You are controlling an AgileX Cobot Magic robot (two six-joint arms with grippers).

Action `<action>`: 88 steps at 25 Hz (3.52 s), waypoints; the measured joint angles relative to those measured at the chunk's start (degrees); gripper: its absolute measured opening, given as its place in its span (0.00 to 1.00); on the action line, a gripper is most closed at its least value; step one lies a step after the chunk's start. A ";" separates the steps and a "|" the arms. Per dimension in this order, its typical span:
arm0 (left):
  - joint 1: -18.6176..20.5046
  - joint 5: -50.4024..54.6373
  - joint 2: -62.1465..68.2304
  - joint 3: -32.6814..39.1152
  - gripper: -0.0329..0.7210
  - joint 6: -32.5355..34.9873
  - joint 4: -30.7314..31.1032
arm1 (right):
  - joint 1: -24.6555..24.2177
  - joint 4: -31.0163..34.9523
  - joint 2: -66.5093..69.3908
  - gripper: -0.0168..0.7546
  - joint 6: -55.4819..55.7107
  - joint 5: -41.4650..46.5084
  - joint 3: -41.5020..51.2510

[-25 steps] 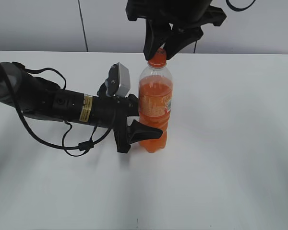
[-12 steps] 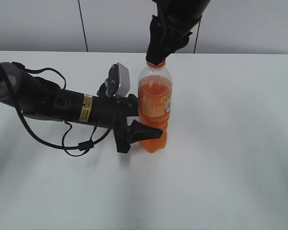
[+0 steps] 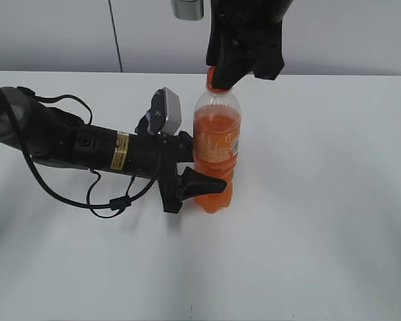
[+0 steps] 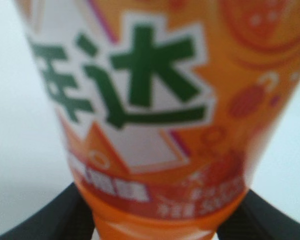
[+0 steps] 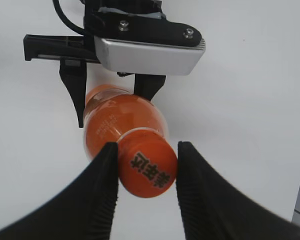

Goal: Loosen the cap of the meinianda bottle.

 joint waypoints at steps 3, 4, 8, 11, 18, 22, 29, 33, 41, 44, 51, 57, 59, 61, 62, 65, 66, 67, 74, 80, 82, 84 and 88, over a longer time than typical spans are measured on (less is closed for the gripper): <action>0.00 0.02 0.00 0.00 0.59 0.00 -0.04 | 0.00 0.00 0.00 0.37 -0.12 -0.06 0.00; 0.00 0.02 0.00 0.00 0.59 0.00 -0.04 | 0.00 0.00 0.00 0.37 0.38 -0.06 0.00; 0.00 0.02 0.00 0.00 0.59 0.00 -0.04 | 0.00 -0.81 0.00 0.48 4.55 0.01 0.00; 0.00 -0.08 0.00 0.00 0.59 0.00 0.12 | 0.00 -0.83 -0.13 0.64 8.07 -0.04 0.05; -0.05 -0.08 0.00 0.00 0.59 0.00 0.18 | 0.00 2.99 -3.18 0.74 17.04 -0.04 -0.01; -0.05 -0.08 0.00 0.00 0.59 0.00 0.18 | 0.00 3.54 -4.23 0.74 32.03 -0.04 -0.01; -0.05 -0.10 0.00 0.00 0.59 0.00 0.18 | 0.00 3.59 -4.50 0.74 75.67 -0.04 -0.01; -0.05 -0.10 0.00 0.00 0.59 0.00 0.18 | 0.00 3.60 -4.50 0.69 84.58 -0.04 -0.01; -0.05 -0.10 0.00 0.00 0.59 0.00 0.18 | 0.00 1.30 -2.82 0.65 86.00 -0.04 -0.05; -0.05 -0.10 0.00 0.00 0.59 0.00 0.18 | 0.00 1.30 -2.16 0.65 86.06 -0.04 -0.05; -0.05 -0.10 0.00 0.00 0.59 0.00 0.18 | 0.00 1.25 -0.13 0.65 86.07 -0.04 -0.07; -0.05 -0.10 0.00 0.00 0.59 0.00 0.23 | 0.00 1.25 0.30 0.65 86.07 -0.04 -0.07; -0.05 -0.10 0.00 0.00 0.59 0.00 0.23 | 0.00 1.25 0.30 0.65 86.13 -0.04 -0.07; -0.05 -0.10 0.00 0.00 0.59 0.00 0.23 | 0.00 1.25 0.30 0.61 86.13 -0.04 -0.07; -0.05 -0.10 0.00 0.00 0.59 0.00 0.23 | 0.00 1.25 0.30 0.58 86.13 -0.04 -0.07; -0.05 -0.10 0.00 0.00 0.59 0.00 0.23 | 0.00 1.25 0.30 0.43 86.13 -0.04 -0.07; -0.05 -0.10 0.00 0.00 0.59 0.00 0.23 | 0.00 1.25 0.30 0.40 86.13 -0.04 -0.07; -0.05 -0.10 0.00 0.00 0.59 0.00 0.23 | 0.00 1.25 0.30 0.39 86.13 -0.04 -0.07; -0.05 -0.10 0.00 0.00 0.59 0.00 0.23 | 0.00 1.25 0.30 0.39 84.75 -0.04 -0.07; -0.05 -0.15 0.00 0.00 0.59 0.00 0.30 | 0.00 1.50 0.30 0.39 69.38 -0.10 -0.07; -0.05 -0.22 0.00 0.00 0.59 0.00 0.35 | 0.00 1.75 0.30 0.39 61.51 -0.05 -0.07; -0.05 -0.22 0.00 0.00 0.59 0.00 0.35 | 0.00 1.74 0.30 0.38 52.45 -0.05 -0.12; -0.05 -0.16 0.00 0.00 0.59 0.00 0.29 | 0.00 1.74 0.30 0.38 31.78 -0.05 -0.18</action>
